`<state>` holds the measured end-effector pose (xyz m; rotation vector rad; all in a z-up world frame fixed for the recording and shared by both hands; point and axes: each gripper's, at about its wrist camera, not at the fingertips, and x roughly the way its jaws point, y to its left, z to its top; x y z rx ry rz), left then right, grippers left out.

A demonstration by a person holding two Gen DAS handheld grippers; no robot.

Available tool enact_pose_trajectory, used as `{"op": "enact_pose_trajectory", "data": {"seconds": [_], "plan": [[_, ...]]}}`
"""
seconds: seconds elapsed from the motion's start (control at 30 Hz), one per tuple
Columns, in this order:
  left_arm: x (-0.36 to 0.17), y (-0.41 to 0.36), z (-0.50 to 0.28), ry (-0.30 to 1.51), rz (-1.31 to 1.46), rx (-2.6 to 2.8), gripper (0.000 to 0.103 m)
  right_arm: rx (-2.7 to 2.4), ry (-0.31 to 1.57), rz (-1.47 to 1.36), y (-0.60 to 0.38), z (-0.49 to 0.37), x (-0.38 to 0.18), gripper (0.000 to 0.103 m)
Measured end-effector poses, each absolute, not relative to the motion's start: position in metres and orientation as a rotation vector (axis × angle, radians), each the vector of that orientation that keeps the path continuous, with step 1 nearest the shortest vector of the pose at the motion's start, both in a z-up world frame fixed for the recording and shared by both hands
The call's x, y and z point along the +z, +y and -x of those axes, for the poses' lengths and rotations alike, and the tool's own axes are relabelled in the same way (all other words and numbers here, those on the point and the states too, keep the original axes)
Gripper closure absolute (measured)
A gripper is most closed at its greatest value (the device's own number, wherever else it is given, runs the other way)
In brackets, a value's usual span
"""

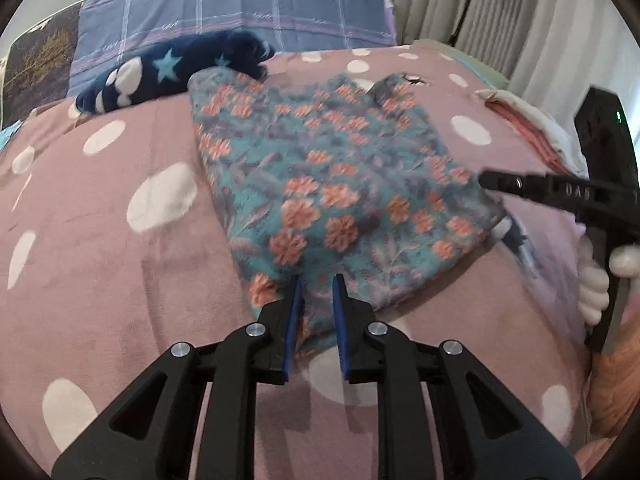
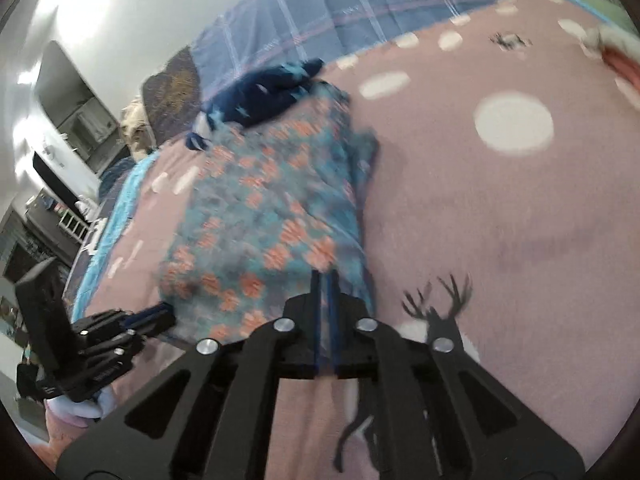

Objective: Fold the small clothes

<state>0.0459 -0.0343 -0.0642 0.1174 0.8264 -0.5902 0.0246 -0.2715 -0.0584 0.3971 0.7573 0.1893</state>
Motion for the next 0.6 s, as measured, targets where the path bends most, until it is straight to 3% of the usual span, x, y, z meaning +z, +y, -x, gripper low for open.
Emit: {"op": "enact_pose_trajectory", "data": {"seconds": [0.1, 0.17, 0.37, 0.4, 0.53, 0.6], "plan": [[-0.044, -0.041, -0.051, 0.766, -0.115, -0.631, 0.082, 0.244, 0.712, -0.335, -0.264, -0.04, -0.035, 0.096], [-0.039, -0.047, -0.059, 0.746, -0.11, -0.625, 0.069, 0.295, 0.702, -0.305, -0.259, -0.063, -0.025, 0.096], [-0.072, -0.059, -0.072, 0.76, -0.156, -0.596, 0.066, 0.3, 0.781, -0.299, -0.262, -0.133, -0.042, 0.095], [-0.072, -0.06, -0.069, 0.743, -0.177, -0.595, 0.065, 0.222, 0.795, -0.284, -0.269, -0.14, -0.051, 0.099], [-0.074, -0.07, -0.063, 0.729, -0.241, -0.631, 0.043, 0.212, 0.808, -0.588, -0.323, -0.146, -0.096, 0.103], [-0.075, -0.075, -0.06, 0.722, -0.275, -0.628, 0.039, 0.203, 0.81, -0.57, -0.322, -0.143, -0.088, 0.103]]}}
